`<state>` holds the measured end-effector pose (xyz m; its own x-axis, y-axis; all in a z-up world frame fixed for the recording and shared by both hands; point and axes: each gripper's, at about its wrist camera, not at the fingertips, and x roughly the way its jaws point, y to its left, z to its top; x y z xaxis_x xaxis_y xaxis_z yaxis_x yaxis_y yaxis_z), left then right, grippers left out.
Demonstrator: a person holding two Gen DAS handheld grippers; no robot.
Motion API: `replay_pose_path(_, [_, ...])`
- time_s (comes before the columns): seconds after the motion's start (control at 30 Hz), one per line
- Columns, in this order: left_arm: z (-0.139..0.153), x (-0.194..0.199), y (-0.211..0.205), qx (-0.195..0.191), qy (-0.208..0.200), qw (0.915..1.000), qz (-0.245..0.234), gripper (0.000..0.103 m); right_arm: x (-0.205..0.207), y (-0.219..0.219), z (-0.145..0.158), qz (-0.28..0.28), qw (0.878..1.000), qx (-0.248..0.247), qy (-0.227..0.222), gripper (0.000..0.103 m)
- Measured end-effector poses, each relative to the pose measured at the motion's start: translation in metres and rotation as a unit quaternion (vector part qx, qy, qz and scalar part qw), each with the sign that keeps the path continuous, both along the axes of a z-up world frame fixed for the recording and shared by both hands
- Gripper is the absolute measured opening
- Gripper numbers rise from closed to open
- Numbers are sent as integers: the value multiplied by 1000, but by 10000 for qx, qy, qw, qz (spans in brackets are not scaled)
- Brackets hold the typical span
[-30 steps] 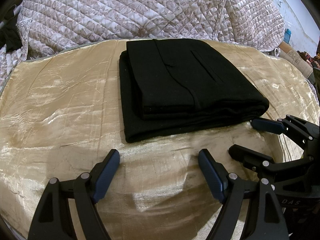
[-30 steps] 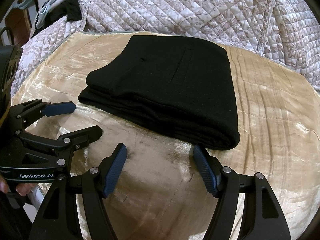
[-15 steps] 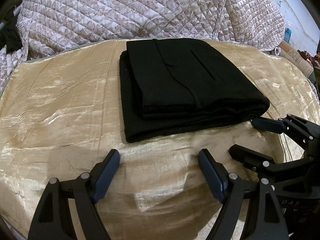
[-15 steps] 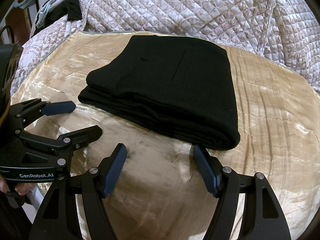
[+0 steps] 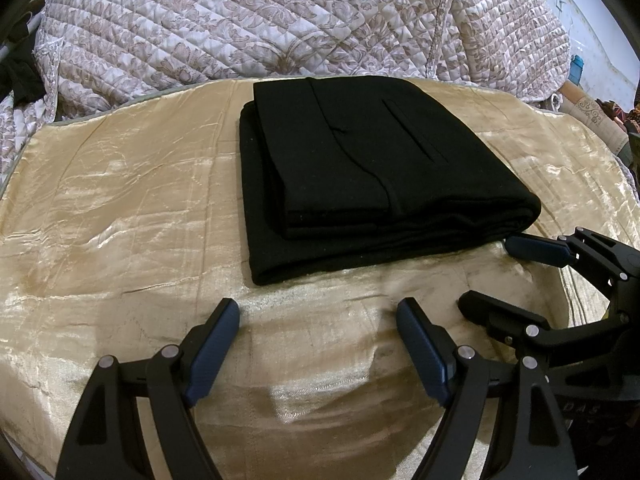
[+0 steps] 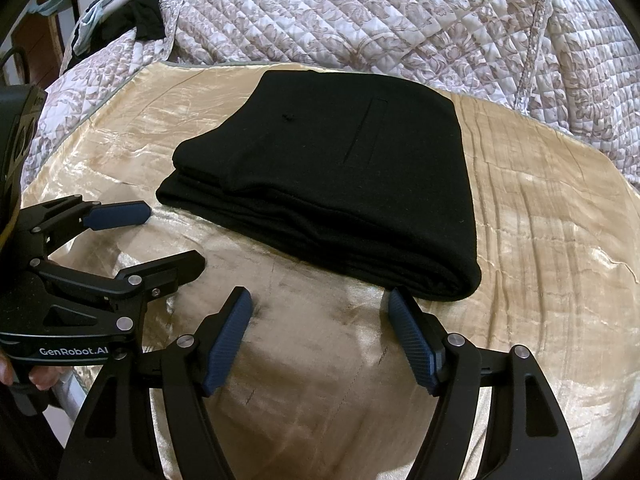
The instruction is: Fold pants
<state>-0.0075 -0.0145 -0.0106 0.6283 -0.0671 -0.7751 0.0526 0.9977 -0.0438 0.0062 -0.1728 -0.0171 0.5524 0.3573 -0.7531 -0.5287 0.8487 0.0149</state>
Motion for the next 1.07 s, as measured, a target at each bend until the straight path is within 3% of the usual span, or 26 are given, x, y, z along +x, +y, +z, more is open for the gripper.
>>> replay_pose_path(1.07, [-1,0,3,22,-18,10000,-15,84,-1,0,0,11,10000,-18,-33,73])
